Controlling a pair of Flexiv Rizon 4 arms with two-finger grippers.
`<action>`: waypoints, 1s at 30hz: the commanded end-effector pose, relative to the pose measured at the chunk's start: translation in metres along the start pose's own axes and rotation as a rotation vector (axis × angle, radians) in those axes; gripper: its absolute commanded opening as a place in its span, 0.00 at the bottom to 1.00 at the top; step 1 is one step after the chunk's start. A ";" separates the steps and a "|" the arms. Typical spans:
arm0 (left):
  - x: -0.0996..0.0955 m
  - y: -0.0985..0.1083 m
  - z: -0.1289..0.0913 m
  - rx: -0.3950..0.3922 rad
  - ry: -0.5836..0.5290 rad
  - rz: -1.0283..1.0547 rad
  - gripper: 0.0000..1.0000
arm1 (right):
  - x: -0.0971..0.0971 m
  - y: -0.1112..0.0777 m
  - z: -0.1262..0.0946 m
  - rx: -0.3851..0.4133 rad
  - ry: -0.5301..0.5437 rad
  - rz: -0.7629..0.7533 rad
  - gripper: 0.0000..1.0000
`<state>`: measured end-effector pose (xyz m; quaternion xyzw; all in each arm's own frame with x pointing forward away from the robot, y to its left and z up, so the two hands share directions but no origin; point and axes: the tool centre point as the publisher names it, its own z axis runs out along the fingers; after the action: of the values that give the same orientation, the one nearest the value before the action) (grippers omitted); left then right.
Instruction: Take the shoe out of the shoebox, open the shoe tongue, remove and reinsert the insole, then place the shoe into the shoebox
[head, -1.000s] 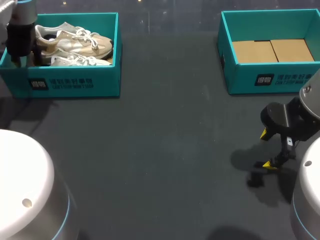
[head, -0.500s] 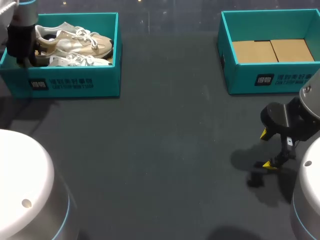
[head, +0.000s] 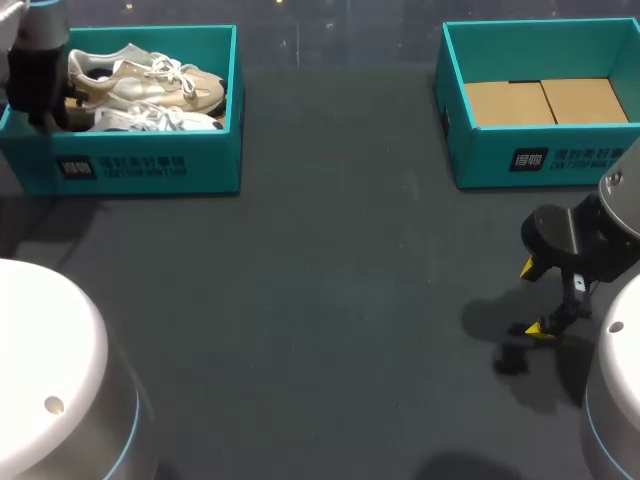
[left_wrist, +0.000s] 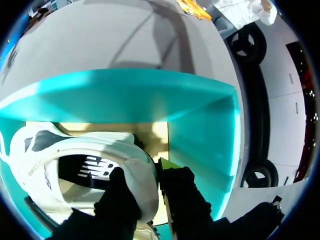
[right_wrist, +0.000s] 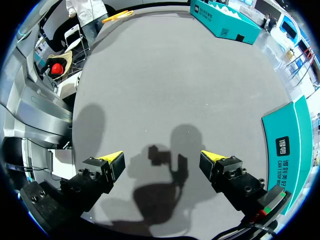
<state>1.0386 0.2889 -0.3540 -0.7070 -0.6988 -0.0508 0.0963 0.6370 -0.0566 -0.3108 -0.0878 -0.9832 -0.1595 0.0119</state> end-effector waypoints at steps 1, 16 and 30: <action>0.006 -0.001 -0.008 -0.001 -0.018 0.002 0.00 | 0.002 0.000 0.000 0.002 -0.003 0.000 1.00; 0.018 0.002 -0.040 -0.041 -0.081 -0.001 0.00 | 0.002 0.000 0.000 0.002 -0.003 0.000 1.00; 0.029 0.002 -0.083 -0.068 -0.107 -0.026 0.00 | 0.002 0.000 0.000 0.002 -0.003 0.000 1.00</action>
<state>1.0495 0.3017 -0.2760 -0.7028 -0.7096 -0.0365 0.0337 0.6370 -0.0566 -0.3108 -0.0878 -0.9832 -0.1595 0.0119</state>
